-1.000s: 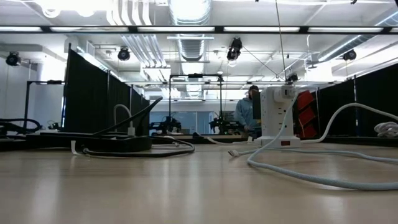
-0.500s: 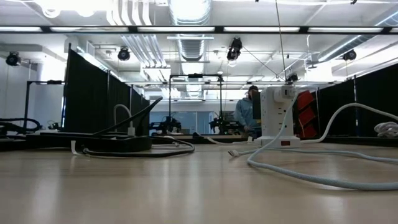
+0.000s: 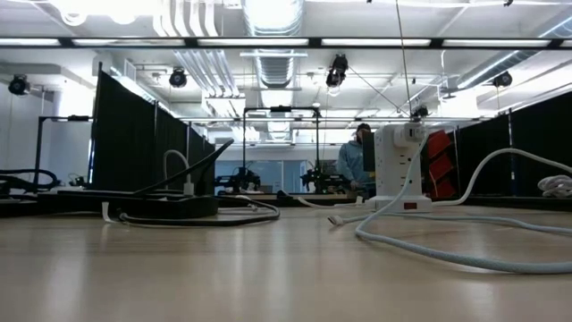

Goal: Insert USB
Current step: Insert the black charger cable into the bottom white outlet extension

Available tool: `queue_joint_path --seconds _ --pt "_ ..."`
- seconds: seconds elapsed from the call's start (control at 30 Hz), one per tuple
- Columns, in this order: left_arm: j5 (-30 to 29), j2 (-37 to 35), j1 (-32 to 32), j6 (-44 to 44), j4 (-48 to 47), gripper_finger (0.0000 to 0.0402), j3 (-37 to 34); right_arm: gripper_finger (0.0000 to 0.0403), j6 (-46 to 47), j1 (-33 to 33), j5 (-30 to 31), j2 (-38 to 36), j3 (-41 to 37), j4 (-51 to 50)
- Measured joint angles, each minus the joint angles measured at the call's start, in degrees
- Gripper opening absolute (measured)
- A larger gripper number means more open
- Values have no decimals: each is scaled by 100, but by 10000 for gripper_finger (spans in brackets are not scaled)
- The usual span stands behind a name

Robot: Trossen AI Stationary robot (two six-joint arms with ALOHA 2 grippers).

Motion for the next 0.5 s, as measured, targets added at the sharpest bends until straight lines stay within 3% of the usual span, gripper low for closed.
queue_joint_path --seconds 0.17,0.33,0.5 --pt "-87 133 -149 -38 -64 301 -9 0 16 2 -4 2 0 -2" --pt "-186 260 -260 -136 -32 205 -4 0 -14 -1 -2 1 0 -3" --pt "-461 275 -283 -219 -38 205 0 0 -57 -15 -45 -21 0 -2"
